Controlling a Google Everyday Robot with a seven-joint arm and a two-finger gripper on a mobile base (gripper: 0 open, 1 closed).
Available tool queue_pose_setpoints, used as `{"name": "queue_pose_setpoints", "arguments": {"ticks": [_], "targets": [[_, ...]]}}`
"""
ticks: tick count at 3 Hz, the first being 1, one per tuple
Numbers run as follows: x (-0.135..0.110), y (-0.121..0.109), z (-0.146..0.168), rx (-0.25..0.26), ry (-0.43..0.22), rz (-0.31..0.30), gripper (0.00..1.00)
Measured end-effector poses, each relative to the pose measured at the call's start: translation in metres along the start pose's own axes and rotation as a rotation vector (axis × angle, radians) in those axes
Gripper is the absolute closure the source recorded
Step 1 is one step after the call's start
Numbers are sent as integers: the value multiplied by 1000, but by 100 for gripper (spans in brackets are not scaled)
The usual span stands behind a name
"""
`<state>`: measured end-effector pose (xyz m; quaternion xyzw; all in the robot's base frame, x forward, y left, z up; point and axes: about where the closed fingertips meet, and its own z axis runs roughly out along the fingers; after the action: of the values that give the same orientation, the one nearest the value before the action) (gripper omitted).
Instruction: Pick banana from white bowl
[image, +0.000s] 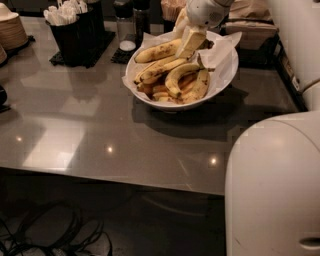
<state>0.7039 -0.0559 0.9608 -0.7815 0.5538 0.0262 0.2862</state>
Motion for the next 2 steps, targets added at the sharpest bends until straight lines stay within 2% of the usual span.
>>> {"name": "queue_pose_setpoints", "arguments": {"ticks": [1,2], "targets": [[-5,28,-31,49,-120,28,100],[-4,64,-64,128,-221,64,100]]}}
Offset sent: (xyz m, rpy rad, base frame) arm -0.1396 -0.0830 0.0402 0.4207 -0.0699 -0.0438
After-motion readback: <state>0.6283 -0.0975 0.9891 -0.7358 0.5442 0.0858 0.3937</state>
